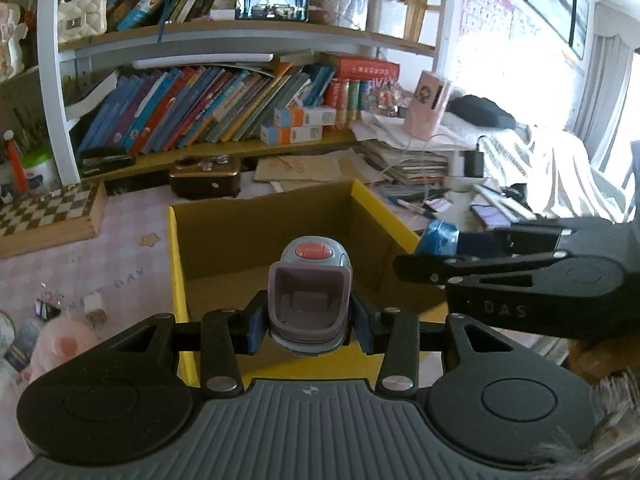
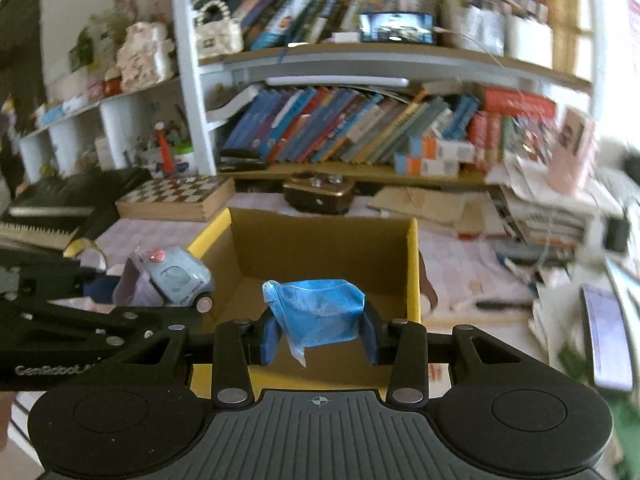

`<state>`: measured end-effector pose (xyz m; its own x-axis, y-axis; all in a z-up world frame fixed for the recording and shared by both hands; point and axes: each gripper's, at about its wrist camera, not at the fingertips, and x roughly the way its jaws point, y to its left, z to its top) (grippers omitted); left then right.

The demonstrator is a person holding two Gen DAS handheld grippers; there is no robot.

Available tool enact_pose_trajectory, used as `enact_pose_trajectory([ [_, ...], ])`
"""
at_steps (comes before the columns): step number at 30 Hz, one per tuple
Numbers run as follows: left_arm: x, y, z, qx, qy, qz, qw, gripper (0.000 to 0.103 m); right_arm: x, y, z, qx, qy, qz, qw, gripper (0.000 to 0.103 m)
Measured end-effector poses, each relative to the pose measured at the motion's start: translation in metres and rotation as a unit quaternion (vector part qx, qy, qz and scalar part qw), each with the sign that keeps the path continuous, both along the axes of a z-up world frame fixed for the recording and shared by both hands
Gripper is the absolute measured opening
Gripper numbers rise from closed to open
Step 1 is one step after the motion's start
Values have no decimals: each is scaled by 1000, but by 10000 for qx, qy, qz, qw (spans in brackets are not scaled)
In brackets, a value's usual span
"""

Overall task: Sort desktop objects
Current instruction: 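Lower the blue bag into the yellow box and open the right gripper while the left gripper lowers the truck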

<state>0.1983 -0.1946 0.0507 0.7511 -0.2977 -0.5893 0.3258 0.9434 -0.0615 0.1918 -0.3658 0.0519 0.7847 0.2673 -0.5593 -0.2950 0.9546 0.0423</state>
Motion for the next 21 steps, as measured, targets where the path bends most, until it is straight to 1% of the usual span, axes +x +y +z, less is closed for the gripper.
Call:
enact_pose_trajectory([
  [5, 34, -2, -6, 246, 149, -66, 9996, 40, 33, 11, -4, -615, -52, 505, 9968, 40],
  [9, 69, 1, -14, 111, 609, -175, 9979, 40, 60, 22, -13, -952, 97, 890, 9914, 40],
  [12, 96, -1, -25, 265, 862, -110, 9959, 40, 81, 33, -25, -1373, 338, 1365, 9805, 40],
  [16, 126, -8, -41, 531, 1172, -149, 9916, 40, 107, 45, -40, -1862, 420, 1760, 9657, 40],
  [19, 141, -14, -53, 940, 1320, -199, 9866, 40, 127, 56, -54, -2187, 644, 2058, 9517, 40],
  [21, 147, -21, -58, 1303, 1248, -325, 9831, 40, 136, 61, -62, -2386, 755, 2306, 9403, 40],
])
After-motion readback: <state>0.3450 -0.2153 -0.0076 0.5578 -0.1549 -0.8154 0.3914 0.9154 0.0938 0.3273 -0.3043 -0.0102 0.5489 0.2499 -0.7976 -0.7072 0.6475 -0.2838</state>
